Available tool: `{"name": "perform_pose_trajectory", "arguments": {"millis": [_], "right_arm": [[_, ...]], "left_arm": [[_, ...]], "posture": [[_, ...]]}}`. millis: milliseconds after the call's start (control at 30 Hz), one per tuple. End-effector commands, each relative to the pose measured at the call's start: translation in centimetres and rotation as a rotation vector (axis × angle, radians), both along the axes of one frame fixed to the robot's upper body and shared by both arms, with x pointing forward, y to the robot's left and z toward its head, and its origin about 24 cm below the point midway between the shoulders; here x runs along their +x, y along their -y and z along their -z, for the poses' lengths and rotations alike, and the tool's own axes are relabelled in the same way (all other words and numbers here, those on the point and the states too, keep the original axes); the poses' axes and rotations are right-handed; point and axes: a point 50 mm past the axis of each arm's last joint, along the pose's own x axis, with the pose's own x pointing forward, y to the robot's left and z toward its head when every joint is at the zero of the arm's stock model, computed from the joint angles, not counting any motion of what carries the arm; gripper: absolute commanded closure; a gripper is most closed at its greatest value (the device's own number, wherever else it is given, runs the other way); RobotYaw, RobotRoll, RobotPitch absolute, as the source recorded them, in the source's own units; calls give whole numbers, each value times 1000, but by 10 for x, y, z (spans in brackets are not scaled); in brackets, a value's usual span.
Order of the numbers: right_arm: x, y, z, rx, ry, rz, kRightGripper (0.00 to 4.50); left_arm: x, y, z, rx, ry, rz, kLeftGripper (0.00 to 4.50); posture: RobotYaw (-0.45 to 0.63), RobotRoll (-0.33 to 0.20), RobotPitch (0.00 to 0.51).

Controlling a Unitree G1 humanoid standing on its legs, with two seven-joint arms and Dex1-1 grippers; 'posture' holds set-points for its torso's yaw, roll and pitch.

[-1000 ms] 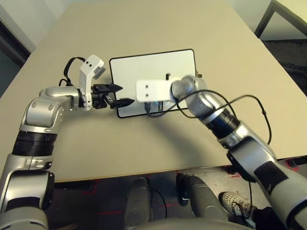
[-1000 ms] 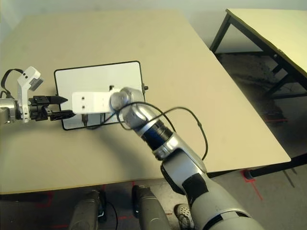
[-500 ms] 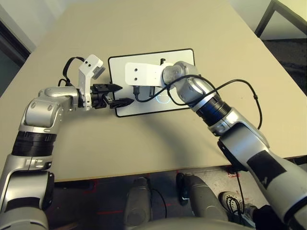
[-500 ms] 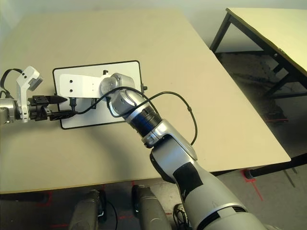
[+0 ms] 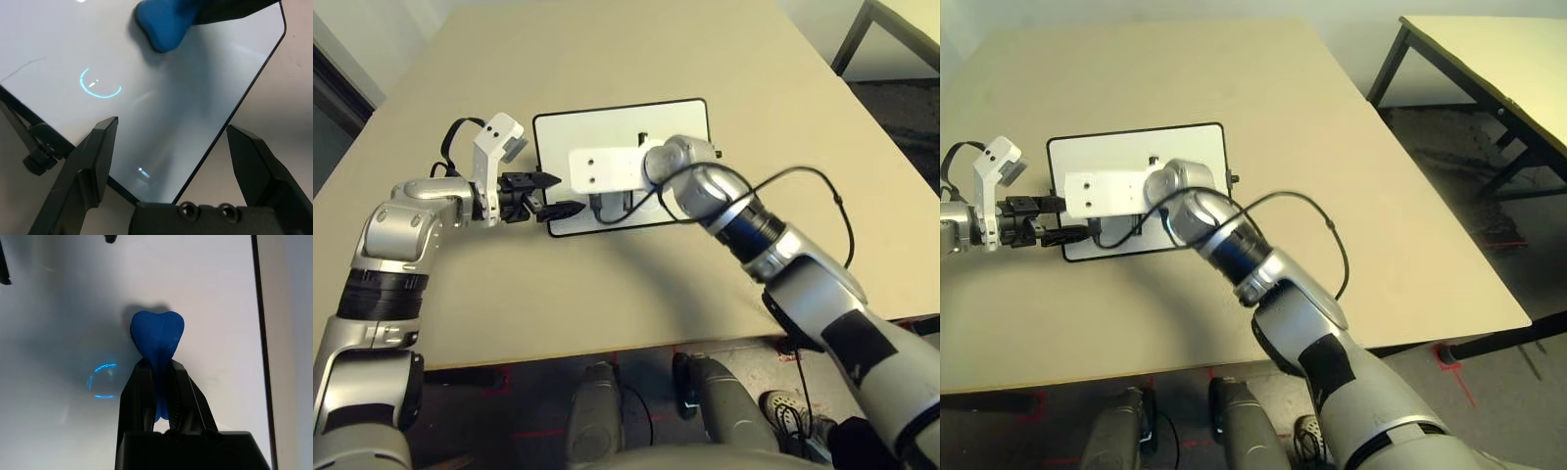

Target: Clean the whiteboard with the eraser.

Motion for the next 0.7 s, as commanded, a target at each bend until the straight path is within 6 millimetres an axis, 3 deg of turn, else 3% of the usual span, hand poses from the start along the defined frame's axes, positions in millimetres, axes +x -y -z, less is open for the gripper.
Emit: {"name": "perform_pose_trajectory", "arguments": {"millis": [33,267,367,500,600,700], "right_arm": [[-6,0,18,-88,-44,-25,4239],[-19,6,35,-182,-87,-68,4239],[-19,1,28,-116,-85,-64,4239],[-14,-25,-1,122,-35,-78,4239],[-13,-29,0,142,-39,-85,4239],[-19,-29,13,114,-76,-106,4240]], "left_arm": [[-1,-1,6,10,-26,-14,0],[-2,0,7,5,-26,-19,0],[-2,0,8,4,-24,-22,0],[-3,0,8,3,-24,-25,0],[-4,0,7,3,-22,-25,0],[-5,-1,6,4,-20,-29,0]], "posture": [[-15,0,182],[-11,0,182],[-10,0,185],[-5,0,188],[-4,0,189],[-1,0,190]]}}
